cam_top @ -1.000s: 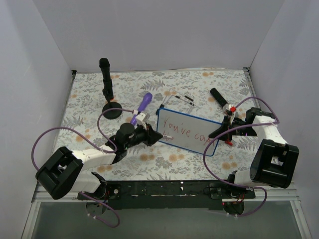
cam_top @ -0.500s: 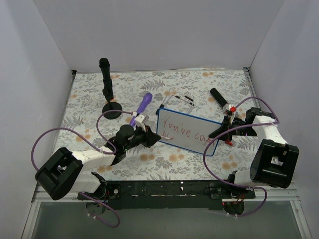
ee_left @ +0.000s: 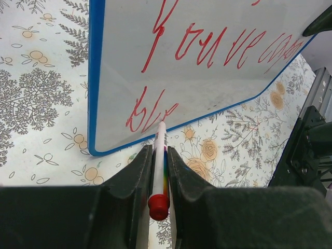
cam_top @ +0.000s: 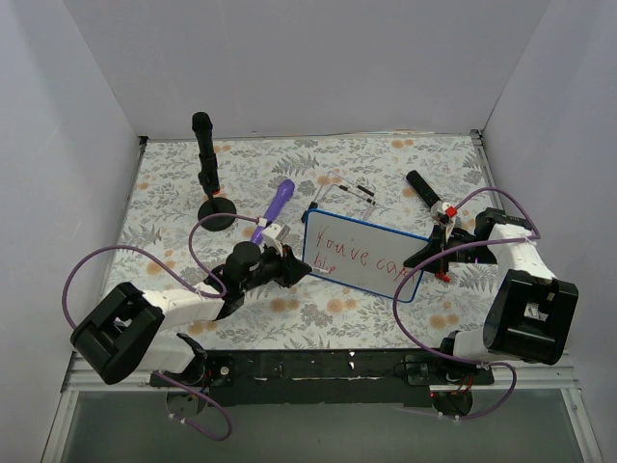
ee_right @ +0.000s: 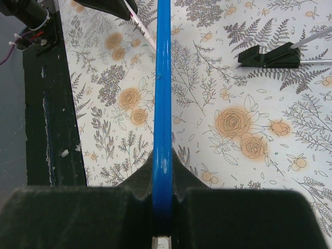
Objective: Write a sentence on the whiteboard
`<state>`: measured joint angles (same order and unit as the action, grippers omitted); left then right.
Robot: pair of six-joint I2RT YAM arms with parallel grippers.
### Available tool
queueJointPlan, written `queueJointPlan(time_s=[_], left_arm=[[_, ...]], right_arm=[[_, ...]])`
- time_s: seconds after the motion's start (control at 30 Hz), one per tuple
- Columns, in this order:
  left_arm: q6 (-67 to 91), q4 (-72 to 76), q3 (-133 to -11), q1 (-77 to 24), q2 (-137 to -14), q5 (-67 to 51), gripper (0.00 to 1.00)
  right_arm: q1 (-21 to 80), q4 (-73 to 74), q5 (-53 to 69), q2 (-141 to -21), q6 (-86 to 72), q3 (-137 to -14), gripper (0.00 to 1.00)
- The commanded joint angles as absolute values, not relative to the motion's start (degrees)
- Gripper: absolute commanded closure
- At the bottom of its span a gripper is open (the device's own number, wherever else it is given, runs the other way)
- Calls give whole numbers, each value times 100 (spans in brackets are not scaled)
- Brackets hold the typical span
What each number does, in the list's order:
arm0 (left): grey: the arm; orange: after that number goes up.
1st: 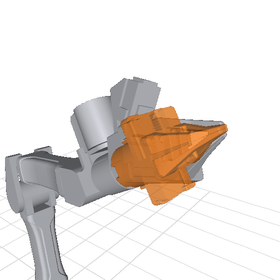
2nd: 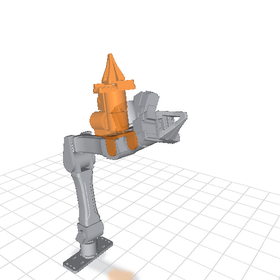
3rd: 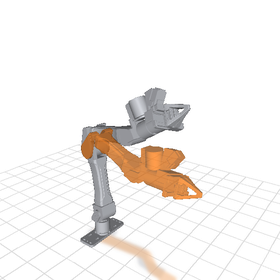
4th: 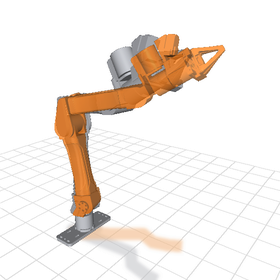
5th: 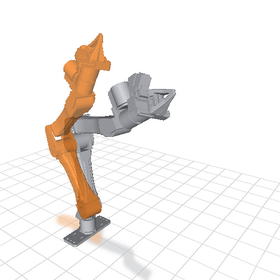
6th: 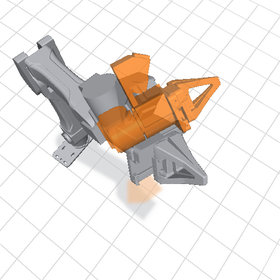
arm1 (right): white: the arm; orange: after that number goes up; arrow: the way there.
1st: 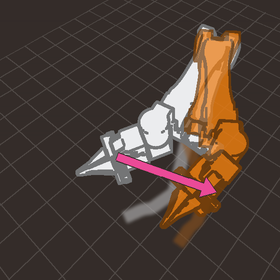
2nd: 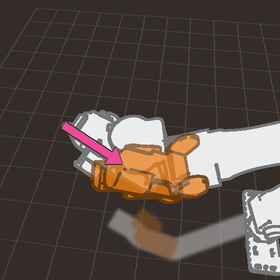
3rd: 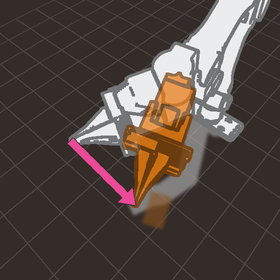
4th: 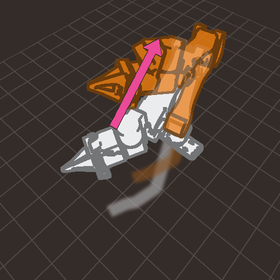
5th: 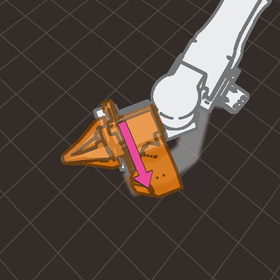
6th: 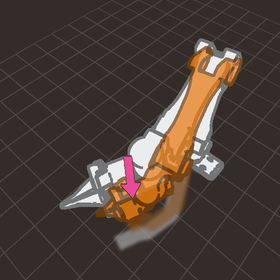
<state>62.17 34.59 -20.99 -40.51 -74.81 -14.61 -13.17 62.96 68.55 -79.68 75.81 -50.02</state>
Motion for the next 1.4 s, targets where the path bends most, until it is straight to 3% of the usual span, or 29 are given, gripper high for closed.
queueJointPlan(time_s=[0.0,0.5,0.9,1.37], left_arm=[[6073,3533,-2180,-4017,-7550,-1503,100],[6407,3964,-2373,-4017,-7664,-1889,100],[6390,3824,-2031,-4017,-6787,-2592,100],[6513,3744,-1706,-4131,-6495,-2417,100]], right_arm=[[-1336,6363,6618,-7919,7743,-5001,99],[-1327,6363,6609,-7910,7743,-4983,99],[-1327,6381,6609,-7919,7752,-4983,99],[-1327,6372,6618,-7884,7761,-4966,99]])
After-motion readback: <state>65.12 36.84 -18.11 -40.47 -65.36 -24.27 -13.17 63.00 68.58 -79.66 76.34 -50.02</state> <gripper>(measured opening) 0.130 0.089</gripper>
